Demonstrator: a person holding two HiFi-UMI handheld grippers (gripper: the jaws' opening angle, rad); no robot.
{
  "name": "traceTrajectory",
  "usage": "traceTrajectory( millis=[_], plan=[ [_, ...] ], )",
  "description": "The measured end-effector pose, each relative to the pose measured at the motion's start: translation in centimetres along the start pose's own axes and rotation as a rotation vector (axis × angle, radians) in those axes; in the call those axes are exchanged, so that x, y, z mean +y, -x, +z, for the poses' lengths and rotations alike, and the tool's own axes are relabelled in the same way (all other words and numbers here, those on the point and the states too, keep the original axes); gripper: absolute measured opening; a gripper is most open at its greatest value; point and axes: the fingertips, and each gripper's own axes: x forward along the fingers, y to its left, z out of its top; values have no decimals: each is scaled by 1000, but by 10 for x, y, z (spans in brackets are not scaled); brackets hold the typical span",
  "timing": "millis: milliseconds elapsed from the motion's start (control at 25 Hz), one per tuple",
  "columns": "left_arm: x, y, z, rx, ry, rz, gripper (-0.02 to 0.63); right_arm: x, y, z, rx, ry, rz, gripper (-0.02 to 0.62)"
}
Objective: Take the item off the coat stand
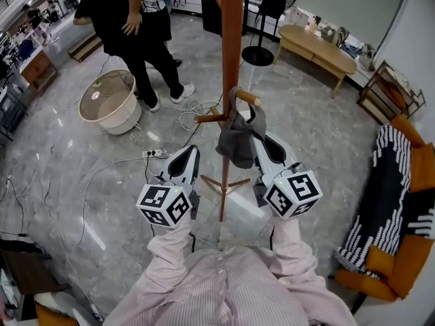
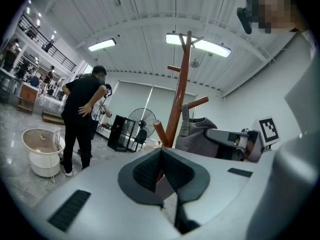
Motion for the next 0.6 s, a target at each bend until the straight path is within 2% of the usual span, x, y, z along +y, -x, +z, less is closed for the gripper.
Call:
traceTrajectory(
  millis=[600],
  plan=[
    [-16, 46, 14, -12, -31, -76, 2, 25, 26, 41, -84, 74, -93, 14]
  ],
)
